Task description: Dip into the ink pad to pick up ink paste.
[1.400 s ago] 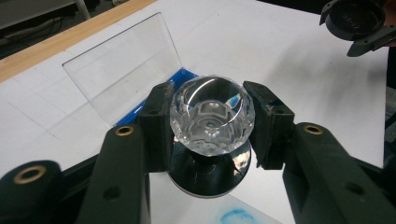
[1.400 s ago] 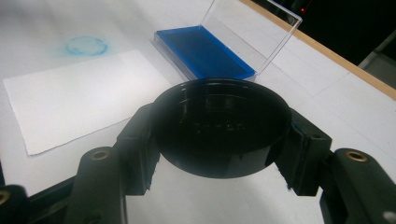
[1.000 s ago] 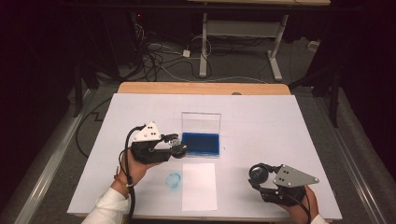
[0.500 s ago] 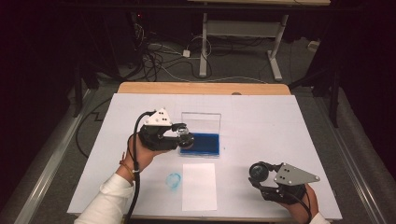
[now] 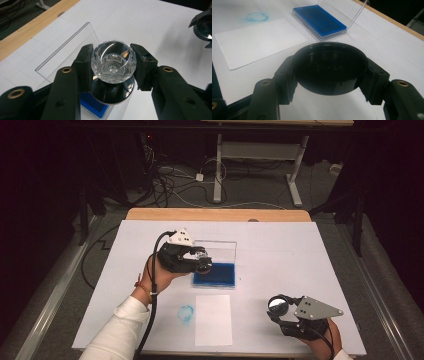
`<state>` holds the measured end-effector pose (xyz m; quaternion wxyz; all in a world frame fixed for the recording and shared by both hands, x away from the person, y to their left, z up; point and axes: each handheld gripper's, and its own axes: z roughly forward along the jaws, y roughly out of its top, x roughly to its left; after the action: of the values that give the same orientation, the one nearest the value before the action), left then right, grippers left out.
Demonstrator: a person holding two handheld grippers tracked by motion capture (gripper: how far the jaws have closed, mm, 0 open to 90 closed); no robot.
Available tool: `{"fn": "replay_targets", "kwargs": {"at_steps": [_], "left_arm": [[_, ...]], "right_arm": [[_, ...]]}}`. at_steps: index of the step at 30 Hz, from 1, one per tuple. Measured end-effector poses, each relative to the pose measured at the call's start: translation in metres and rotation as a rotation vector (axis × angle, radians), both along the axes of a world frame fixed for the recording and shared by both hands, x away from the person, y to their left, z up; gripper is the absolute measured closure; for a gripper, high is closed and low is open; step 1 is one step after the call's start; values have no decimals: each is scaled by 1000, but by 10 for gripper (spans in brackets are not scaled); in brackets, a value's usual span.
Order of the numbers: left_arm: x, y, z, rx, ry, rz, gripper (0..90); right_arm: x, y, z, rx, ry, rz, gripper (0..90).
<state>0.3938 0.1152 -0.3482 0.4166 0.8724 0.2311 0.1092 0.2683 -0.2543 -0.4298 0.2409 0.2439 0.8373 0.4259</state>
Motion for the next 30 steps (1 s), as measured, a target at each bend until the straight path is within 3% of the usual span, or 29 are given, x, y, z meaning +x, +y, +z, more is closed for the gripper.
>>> {"fn": "replay_targets", "kwargs": {"at_steps": [6, 20, 28, 30], "left_arm": [[10, -9, -10, 40, 35, -5, 542], [31, -23, -47, 52, 112, 7, 542], [36, -25, -58, 83, 111, 27, 542], [37, -24, -61, 75, 117, 24, 542]], "right_arm": [[1, 1, -2, -5, 10, 6, 386], [2, 4, -6, -27, 22, 23, 385], [1, 4, -6, -28, 19, 23, 385], [1, 4, -6, -28, 22, 22, 385]]}}
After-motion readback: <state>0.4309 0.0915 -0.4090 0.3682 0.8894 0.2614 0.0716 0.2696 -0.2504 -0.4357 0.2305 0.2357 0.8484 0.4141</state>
